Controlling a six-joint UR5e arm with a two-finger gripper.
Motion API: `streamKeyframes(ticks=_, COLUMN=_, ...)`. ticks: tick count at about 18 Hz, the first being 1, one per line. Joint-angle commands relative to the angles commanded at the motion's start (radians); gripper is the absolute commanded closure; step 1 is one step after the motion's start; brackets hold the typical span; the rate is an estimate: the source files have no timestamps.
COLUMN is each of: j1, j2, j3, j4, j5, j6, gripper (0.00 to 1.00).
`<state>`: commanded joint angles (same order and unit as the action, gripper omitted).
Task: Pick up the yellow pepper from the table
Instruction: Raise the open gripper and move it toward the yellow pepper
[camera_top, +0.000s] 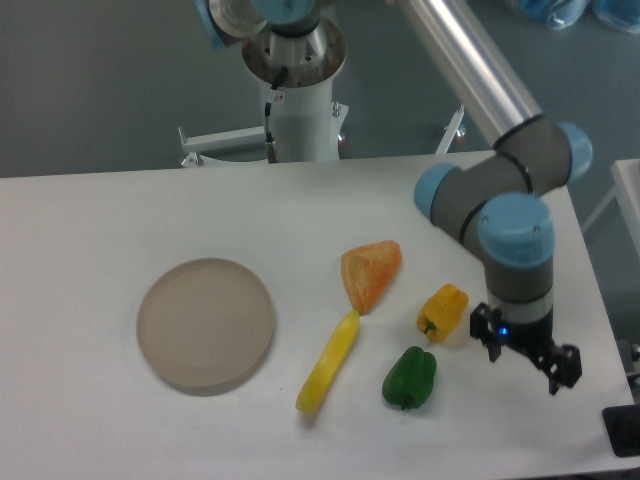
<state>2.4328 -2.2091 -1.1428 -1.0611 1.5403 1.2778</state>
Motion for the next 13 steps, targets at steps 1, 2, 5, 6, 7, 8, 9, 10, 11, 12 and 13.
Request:
streamKeyframes(ticks=1, j1=0.011, j2=0.015, j3=0.0, j4=-0.041, j5=-0.008, j6=0.0, gripper=0.0)
streamKeyframes(ticks=2, j1=0.021, j2=0.022, j3=-0.002, j4=-0.074, j5=-0.015, j6=0.0, gripper=0.0)
streamKeyframes(ticks=5, j1=0.052, j2=0.032, j3=-0.011, j4=-0.126, j5=-0.058, j6=-0.002, gripper=0.0)
streamKeyframes(ticks=6, j1=0.064, j2=0.04, j3=-0.034, j4=-0.131, j5=-0.071, j6=-0.002, gripper=0.0)
streamKeyframes(ticks=7, j1=0.086, j2=0.054, j3=-0.07, j4=-0.126, j5=-0.083, j6=0.0, gripper=0.0)
streamKeyframes(ticks=8, j1=0.106, j2=0.066, j3=-0.098, j4=-0.122, j5=-0.104, j6=0.002, gripper=0.0)
streamKeyframes(ticks=9, j1=0.115, j2=0.071, j3=-0.112, j4=-0.12, j5=-0.138, j6=0.0, gripper=0.0)
streamKeyframes(ticks=10, j1=0.118, j2=0.071, j3=-0.118, j4=-0.12, j5=-0.167, j6=-0.002, gripper=0.0)
streamKeyframes(ticks=11, j1=0.124, j2=0.072, j3=-0.13, j4=-0.12, j5=-0.176, j6=-0.003, gripper=0.0)
streamKeyframes(ticks=12, j1=0.124, j2=0.074, j3=-0.146, j4=-0.12, j5=-0.178, j6=-0.005, gripper=0.0)
streamKeyframes(ticks=13, j1=0.127, j2=0.081, j3=-0.159, j4=-0.12, j5=-0.181, j6=-0.018, gripper=0.0)
